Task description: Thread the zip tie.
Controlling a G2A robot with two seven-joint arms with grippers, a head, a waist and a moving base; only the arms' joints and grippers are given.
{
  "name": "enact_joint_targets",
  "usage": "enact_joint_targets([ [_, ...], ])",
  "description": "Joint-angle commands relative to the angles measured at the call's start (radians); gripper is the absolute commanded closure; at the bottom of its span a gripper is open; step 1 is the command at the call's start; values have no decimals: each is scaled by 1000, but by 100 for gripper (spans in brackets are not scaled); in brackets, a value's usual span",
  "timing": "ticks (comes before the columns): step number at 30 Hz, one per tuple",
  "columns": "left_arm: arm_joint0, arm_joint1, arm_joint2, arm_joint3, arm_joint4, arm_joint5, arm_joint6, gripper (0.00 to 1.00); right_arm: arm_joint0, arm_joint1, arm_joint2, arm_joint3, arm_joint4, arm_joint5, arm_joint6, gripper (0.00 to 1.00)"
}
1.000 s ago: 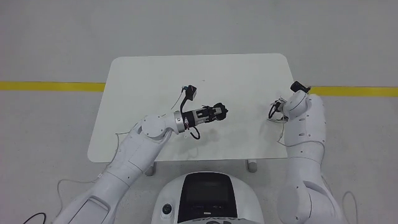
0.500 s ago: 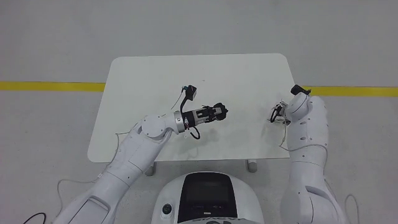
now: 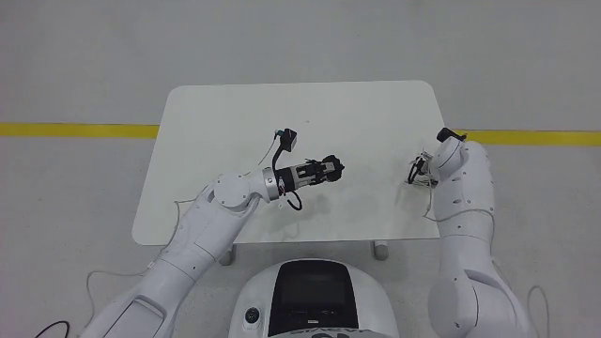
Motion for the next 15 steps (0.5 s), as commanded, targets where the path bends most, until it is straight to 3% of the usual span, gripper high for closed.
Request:
enact_joint_targets([
  [1, 0, 0, 0, 0, 0, 0, 0, 100, 6, 1, 2, 13, 0, 0, -8, 82],
  [3, 0, 0, 0, 0, 0, 0, 0, 100, 12, 1, 5, 24, 0, 0, -16, 98],
  [4, 0, 0, 0, 0, 0, 0, 0, 100, 14, 1, 6, 27, 0, 0, -19, 100],
  [11, 0, 0, 0, 0, 0, 0, 0, 100, 21, 0, 13, 39, 0, 0, -31, 100],
  [15, 0, 0, 0, 0, 0, 0, 0, 100, 17, 2, 8, 24, 0, 0, -17, 85],
])
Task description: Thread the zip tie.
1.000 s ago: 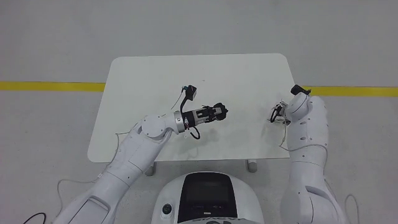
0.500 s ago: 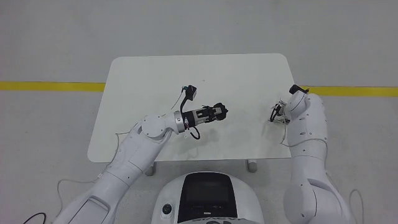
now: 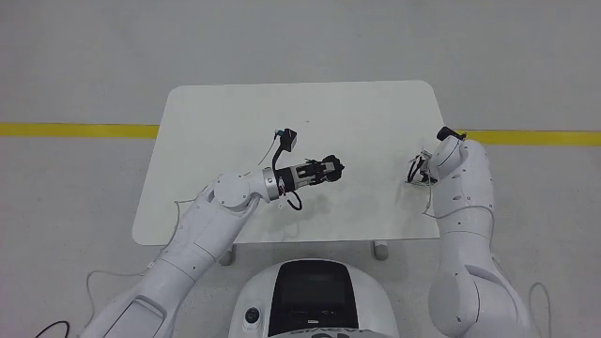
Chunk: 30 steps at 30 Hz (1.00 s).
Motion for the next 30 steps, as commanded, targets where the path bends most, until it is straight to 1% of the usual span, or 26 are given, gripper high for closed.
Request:
enact_joint_targets([
  [1, 0, 0, 0, 0, 0, 0, 0, 100, -4, 1, -3, -12, 0, 0, 7, 83],
  [5, 0, 0, 0, 0, 0, 0, 0, 100, -15, 4, -12, -38, 0, 0, 28, 79],
  [11, 0, 0, 0, 0, 0, 0, 0, 100, -27, 12, -38, -58, 0, 0, 47, 80],
  [14, 0, 0, 0, 0, 0, 0, 0, 100, -22, 19, -49, -40, 0, 0, 52, 82],
  [18, 0, 0, 0, 0, 0, 0, 0, 100, -6, 29, -59, -8, 0, 0, 57, 78],
  [20, 0, 0, 0, 0, 0, 0, 0, 100, 2, 34, -65, 5, 0, 0, 56, 74],
  [23, 0, 0, 0, 0, 0, 0, 0, 100, 14, 41, -73, 26, 0, 0, 52, 74],
  [27, 0, 0, 0, 0, 0, 0, 0, 100, 28, 48, -80, 51, 0, 0, 39, 76],
  [30, 0, 0, 0, 0, 0, 0, 0, 100, 37, 50, -81, 74, 0, 0, 22, 83],
])
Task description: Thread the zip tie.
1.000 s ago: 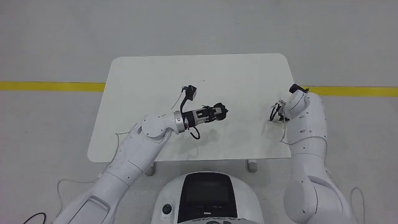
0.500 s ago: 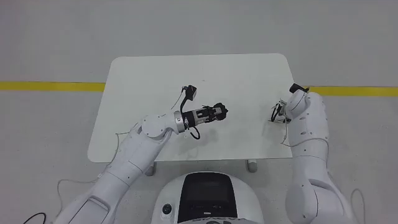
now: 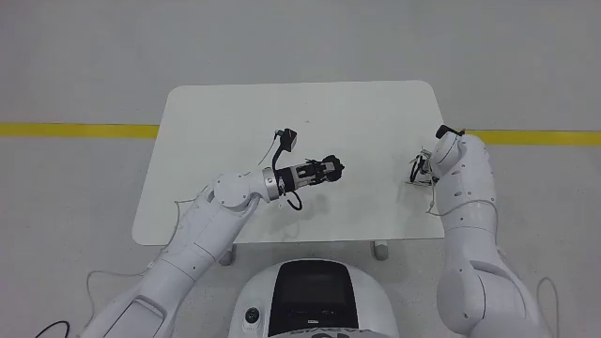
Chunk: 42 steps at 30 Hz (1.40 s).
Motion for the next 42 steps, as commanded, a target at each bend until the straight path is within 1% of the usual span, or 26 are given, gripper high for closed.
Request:
enact_joint_targets([
  [1, 0, 0, 0, 0, 0, 0, 0, 100, 5, 0, 0, 14, 0, 0, -7, 84],
  [4, 0, 0, 0, 0, 0, 0, 0, 100, 15, 1, 0, 36, 0, 0, -13, 84],
  [9, 0, 0, 0, 0, 0, 0, 0, 100, 25, 4, 1, 49, 0, 0, -16, 79],
  [14, 0, 0, 0, 0, 0, 0, 0, 100, 25, 4, 3, 45, 0, 0, -18, 81],
  [25, 0, 0, 0, 0, 0, 0, 0, 100, 17, 1, 1, 25, 0, 0, -8, 81],
  [29, 0, 0, 0, 0, 0, 0, 0, 100, 11, 2, -1, 15, 0, 0, -4, 85],
  [35, 0, 0, 0, 0, 0, 0, 0, 100, 8, 5, -3, 3, 0, 0, 6, 82],
  [37, 0, 0, 0, 0, 0, 0, 0, 100, 2, 3, 4, -11, 0, 0, 3, 82],
  [41, 0, 0, 0, 0, 0, 0, 0, 100, -12, -8, 20, -39, 0, 0, -10, 85],
  [42, 0, 0, 0, 0, 0, 0, 0, 100, -15, -10, 22, -41, 0, 0, -7, 84],
])
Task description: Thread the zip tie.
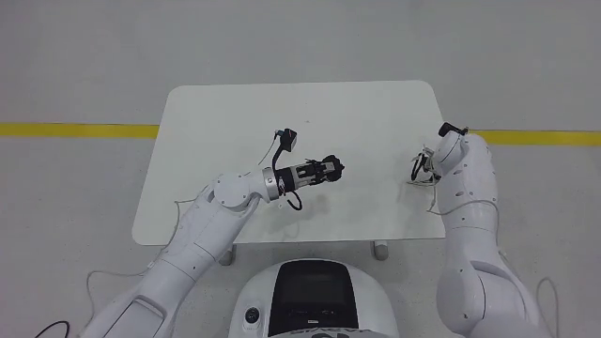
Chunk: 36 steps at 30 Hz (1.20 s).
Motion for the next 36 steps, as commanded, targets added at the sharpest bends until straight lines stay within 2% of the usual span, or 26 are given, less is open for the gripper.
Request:
enact_joint_targets([
  [1, 0, 0, 0, 0, 0, 0, 0, 100, -5, -3, 2, -6, 0, 0, 5, 82],
  [8, 0, 0, 0, 0, 0, 0, 0, 100, -15, 5, -24, -31, 0, 0, 57, 69],
  [15, 0, 0, 0, 0, 0, 0, 0, 100, -2, 23, -67, -11, 0, 0, 76, 67],
  [23, 0, 0, 0, 0, 0, 0, 0, 100, 32, 34, -90, 66, 0, 0, 56, 67],
  [28, 0, 0, 0, 0, 0, 0, 0, 100, 48, 36, -80, 103, 0, 0, 31, 71],
  [36, 0, 0, 0, 0, 0, 0, 0, 100, 47, 24, -49, 112, 0, 0, -17, 90],
])
